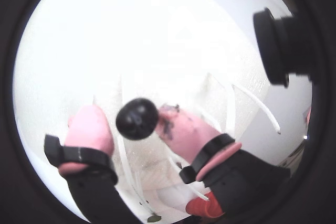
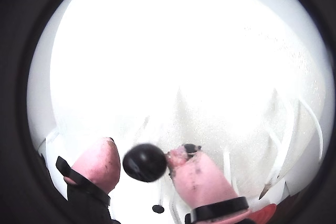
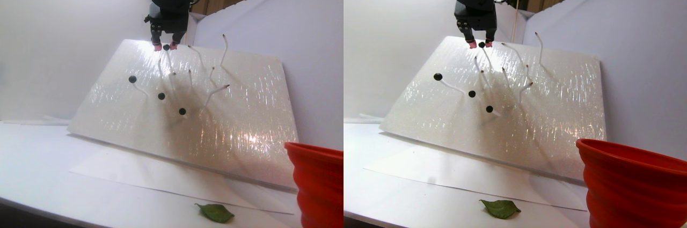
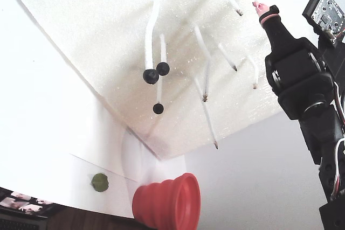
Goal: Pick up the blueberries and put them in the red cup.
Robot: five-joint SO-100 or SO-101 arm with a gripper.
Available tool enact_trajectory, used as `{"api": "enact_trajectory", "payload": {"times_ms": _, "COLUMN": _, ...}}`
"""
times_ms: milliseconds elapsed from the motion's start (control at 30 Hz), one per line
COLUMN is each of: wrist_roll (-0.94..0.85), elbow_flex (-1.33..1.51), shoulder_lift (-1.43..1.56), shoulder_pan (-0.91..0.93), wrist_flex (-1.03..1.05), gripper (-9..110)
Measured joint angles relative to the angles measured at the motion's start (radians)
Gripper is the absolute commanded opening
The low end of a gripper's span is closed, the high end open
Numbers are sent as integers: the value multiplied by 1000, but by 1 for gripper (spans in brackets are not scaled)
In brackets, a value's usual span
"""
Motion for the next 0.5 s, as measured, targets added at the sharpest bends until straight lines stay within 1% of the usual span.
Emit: {"api": "enact_trajectory", "payload": {"times_ms": 500, "wrist_roll": -9, "elbow_flex": 0, "shoulder_lift": 0, "shoulder_pan": 0, "wrist_flex": -14, "gripper": 15}}
